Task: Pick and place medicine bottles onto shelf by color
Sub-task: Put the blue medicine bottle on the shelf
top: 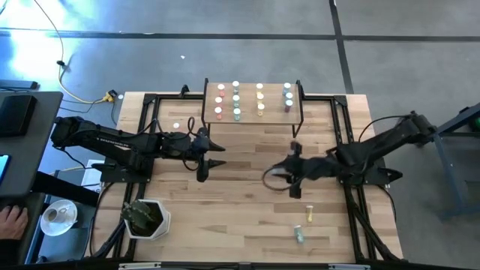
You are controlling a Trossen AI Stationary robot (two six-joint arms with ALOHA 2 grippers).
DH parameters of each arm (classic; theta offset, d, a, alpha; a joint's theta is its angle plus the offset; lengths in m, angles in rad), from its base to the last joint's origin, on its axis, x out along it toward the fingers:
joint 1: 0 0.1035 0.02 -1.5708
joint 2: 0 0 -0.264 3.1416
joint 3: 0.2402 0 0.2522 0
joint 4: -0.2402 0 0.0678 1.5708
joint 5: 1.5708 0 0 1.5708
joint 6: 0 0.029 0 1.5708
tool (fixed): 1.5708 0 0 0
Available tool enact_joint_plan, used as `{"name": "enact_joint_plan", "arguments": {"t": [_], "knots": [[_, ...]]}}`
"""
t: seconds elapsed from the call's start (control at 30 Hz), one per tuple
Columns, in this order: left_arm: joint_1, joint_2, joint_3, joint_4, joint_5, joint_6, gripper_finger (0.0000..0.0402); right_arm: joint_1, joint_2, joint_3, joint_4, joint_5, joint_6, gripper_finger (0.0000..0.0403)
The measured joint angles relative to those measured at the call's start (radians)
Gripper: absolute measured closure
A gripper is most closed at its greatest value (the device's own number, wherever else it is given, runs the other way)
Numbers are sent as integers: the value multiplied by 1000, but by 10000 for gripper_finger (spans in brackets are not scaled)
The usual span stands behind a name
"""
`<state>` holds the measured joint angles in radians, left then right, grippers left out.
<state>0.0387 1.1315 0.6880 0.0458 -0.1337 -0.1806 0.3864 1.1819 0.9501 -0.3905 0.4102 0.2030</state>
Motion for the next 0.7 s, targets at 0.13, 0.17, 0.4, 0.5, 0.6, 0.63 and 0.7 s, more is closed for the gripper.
{"name": "enact_joint_plan", "arguments": {"t": [0.13,0.17,0.4,0.5,0.6,0.63,0.7], "knots": [[0,0,0,-10,0,0,177,-37,-85,0,-30,28,-27,296],[0,0,0,-13,0,0,177,-47,-105,0,-37,34,-28,296],[0,0,0,-12,0,0,177,-129,-226,0,-55,49,-28,296],[0,0,0,-14,0,0,177,-166,-266,7,-67,40,-28,296],[0,0,0,-18,0,0,177,-208,-284,46,-120,23,-28,296],[0,0,0,-18,0,0,177,-224,-286,65,-147,20,-29,296],[0,0,0,-19,0,0,177,-257,-287,104,-214,17,-32,296]]}}
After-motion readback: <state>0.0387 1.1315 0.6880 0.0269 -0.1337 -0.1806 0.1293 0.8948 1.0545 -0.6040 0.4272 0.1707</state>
